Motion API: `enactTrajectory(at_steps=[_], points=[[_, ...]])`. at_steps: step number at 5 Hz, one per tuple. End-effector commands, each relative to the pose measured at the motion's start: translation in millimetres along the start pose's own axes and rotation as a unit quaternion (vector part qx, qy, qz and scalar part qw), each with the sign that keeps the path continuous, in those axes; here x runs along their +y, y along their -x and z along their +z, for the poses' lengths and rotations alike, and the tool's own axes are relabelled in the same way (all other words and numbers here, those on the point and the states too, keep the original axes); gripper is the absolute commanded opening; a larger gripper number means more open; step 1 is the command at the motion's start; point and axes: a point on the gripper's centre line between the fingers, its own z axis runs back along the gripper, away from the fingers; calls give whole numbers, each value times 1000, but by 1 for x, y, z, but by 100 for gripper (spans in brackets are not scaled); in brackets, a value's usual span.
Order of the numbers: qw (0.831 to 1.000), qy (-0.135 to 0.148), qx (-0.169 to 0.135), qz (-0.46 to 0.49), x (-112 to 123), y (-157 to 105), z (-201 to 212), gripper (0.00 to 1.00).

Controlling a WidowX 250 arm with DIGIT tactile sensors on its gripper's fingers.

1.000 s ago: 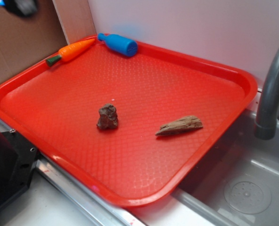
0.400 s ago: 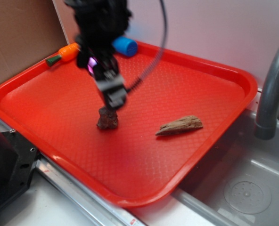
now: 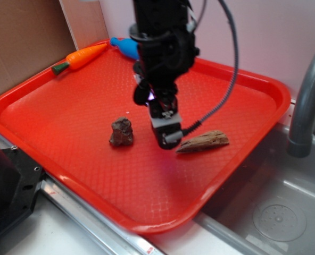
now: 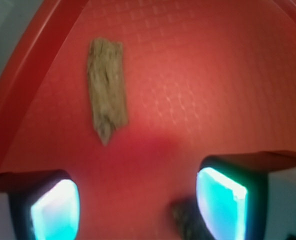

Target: Grab the wood chip.

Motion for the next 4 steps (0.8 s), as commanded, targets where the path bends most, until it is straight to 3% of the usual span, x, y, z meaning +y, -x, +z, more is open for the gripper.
enactTrajectory(at_steps=[1, 3, 4], points=[[1000, 1, -27, 0, -3, -8, 13, 100], [1000, 1, -27, 0, -3, -8, 13, 100], [995, 17, -88, -39, -12, -12, -9, 100]])
